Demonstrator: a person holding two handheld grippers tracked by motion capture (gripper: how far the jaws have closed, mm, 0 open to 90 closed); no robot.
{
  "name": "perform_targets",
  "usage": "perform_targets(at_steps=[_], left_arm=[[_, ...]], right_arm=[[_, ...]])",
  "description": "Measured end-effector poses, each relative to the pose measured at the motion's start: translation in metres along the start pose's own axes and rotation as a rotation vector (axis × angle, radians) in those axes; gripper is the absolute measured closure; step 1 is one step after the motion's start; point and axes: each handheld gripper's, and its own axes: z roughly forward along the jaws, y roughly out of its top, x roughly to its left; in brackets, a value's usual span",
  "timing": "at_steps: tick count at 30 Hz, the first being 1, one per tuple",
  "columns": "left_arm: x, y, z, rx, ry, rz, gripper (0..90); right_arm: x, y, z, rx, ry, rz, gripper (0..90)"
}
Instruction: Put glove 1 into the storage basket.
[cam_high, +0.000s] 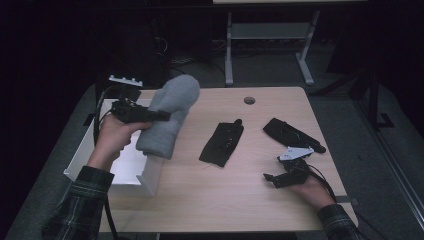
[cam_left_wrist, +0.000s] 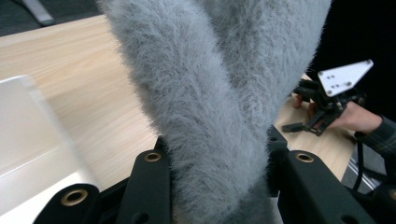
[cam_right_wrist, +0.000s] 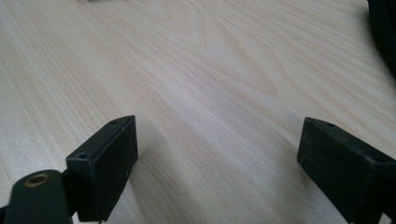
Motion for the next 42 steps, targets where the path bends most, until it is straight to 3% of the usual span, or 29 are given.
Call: perform_targets(at_steps=[9, 17, 22, 27, 32, 35, 42], left_arm=[[0.038, -0.017, -0.04, -0.044, 0.07, -0.093, 64.7], [0.064, -0.04, -0.047, -0.012, 0.127, -0.152, 64.6], [0.082, -0.06, -0.04, 0.021, 0.158, -0.194, 64.5], [0.099, -0.081, -0.019, 0.096, 0.195, -0.22, 64.5], [0.108, -0.093, -0.005, 0.132, 0.2, -0.241, 64.3], [0.118, -0.105, 0.009, 0.194, 0.206, -0.244, 64.2], [0.134, -0.121, 0.024, 0.251, 0.208, -0.272, 62.4]], right_arm=[[0.0, 0.0, 0.0, 0.001, -0.003, 0.004, 12.1], [0.0, 0.0, 0.001, -0.002, -0.004, 0.004, 12.1], [0.0, 0.0, 0.001, -0.001, -0.004, 0.004, 12.1], [0.0, 0.0, 0.001, -0.001, -0.005, 0.005, 12.1], [0.0, 0.0, 0.001, -0.001, -0.005, 0.007, 12.1], [0.0, 0.0, 0.001, -0.002, -0.006, 0.006, 12.1], [0.0, 0.0, 0.001, -0.002, -0.005, 0.007, 12.1]])
